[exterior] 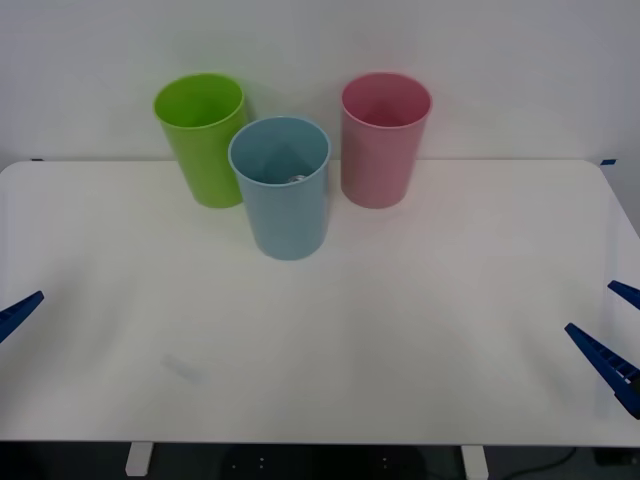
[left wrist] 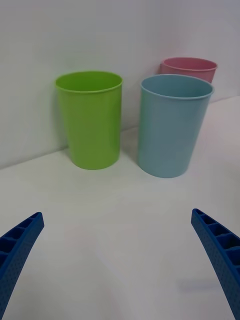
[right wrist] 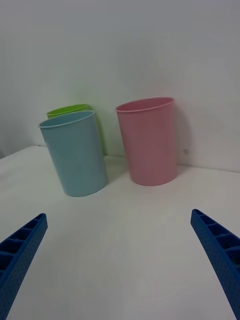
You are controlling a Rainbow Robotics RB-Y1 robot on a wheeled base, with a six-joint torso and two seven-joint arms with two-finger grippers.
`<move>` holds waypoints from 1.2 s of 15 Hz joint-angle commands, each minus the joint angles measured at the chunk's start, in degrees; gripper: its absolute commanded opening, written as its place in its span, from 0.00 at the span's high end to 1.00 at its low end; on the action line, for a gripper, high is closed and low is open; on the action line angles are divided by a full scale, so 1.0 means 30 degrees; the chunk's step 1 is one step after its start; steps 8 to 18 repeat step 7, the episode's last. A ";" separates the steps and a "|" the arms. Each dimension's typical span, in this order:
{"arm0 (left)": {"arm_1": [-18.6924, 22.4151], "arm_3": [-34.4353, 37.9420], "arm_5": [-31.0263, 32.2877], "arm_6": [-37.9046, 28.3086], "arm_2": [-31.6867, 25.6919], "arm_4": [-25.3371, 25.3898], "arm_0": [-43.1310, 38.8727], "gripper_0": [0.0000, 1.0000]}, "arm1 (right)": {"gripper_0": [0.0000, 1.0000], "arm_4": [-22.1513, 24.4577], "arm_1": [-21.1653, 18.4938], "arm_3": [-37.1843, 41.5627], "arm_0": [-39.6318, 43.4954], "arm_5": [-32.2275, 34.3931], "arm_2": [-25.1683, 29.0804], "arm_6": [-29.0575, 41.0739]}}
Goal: Grasp the object on the table and drop it into the matching bin: aluminum can to the light blue bin, PET bottle to the pink bin.
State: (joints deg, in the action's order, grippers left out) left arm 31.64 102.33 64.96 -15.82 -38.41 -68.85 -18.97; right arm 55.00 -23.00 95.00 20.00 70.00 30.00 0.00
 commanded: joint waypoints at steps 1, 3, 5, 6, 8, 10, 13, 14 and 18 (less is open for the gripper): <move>-0.0031 -0.0009 -0.0119 -0.0028 0.0001 0.0393 -0.0298 0.00 | 0.00 0.0000 0.0000 0.0000 0.0001 0.0000 0.0000 0.0001; -0.0031 -0.0009 -0.0294 -0.0087 0.0030 0.0744 -0.0473 0.00 | 0.00 0.0000 0.0000 0.0000 0.0001 0.0000 0.0000 0.0001; -0.0031 -0.0009 -0.0294 -0.0087 0.0030 0.0744 -0.0473 0.00 | 0.00 0.0000 0.0000 0.0000 0.0001 0.0000 0.0000 0.0001; -0.0031 -0.0009 -0.0294 -0.0087 0.0030 0.0744 -0.0473 0.00 | 0.00 0.0000 0.0000 0.0000 0.0001 0.0000 0.0000 0.0001; -0.0031 -0.0009 -0.0294 -0.0087 0.0030 0.0744 -0.0473 0.00 | 0.00 0.0000 0.0000 0.0000 0.0001 0.0000 0.0000 0.0001; -0.0031 -0.0009 -0.0294 -0.0087 0.0030 0.0744 -0.0473 0.00 | 0.00 0.0000 0.0000 0.0000 0.0001 0.0000 0.0000 0.0001; -0.0031 -0.0009 -0.0294 -0.0087 0.0030 0.0744 -0.0473 0.00 | 0.00 0.0000 0.0000 0.0000 0.0001 0.0000 0.0000 0.0001; -0.0031 -0.0009 -0.0294 -0.0087 0.0030 0.0744 -0.0473 0.00 | 0.00 0.0000 0.0000 0.0000 0.0001 0.0000 0.0000 0.0001; -0.0031 -0.0009 -0.0294 -0.0087 0.0030 0.0744 -0.0473 0.00 | 0.00 0.0000 0.0000 0.0000 0.0001 0.0000 0.0000 0.0001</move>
